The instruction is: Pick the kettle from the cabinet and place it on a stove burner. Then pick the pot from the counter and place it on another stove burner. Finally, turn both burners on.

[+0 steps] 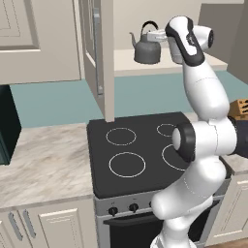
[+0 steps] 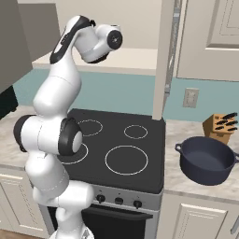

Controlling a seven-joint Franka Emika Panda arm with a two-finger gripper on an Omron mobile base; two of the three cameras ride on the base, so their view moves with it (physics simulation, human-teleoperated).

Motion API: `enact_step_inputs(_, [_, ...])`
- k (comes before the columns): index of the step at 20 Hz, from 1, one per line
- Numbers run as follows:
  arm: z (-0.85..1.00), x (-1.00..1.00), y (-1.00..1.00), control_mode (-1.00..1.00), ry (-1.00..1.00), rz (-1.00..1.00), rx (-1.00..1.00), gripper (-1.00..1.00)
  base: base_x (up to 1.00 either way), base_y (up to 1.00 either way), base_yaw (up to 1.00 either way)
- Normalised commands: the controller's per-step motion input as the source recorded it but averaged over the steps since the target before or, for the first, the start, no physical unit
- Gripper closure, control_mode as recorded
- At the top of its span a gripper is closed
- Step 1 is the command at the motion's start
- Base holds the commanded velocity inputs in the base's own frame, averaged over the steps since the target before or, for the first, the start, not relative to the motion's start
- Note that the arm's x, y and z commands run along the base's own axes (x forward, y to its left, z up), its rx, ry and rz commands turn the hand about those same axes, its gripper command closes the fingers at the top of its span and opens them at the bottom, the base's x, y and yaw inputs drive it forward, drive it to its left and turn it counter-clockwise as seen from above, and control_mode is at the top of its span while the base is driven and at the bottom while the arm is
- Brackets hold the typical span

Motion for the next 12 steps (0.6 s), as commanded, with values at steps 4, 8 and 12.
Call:
enact_step_inputs(4, [0.00,0.00,0.00,-1.00,0.00,0.01,0.00,1.00,0.00,0.00,0.00])
enact_step_inputs(8, [0.00,0.00,0.00,-1.00,0.00,0.00,0.00,1.00,0.00,0.00,0.00])
enact_step_inputs(12, [0.00,0.00,0.00,-1.00,0.00,0.00,0.00,1.00,0.00,0.00,0.00])
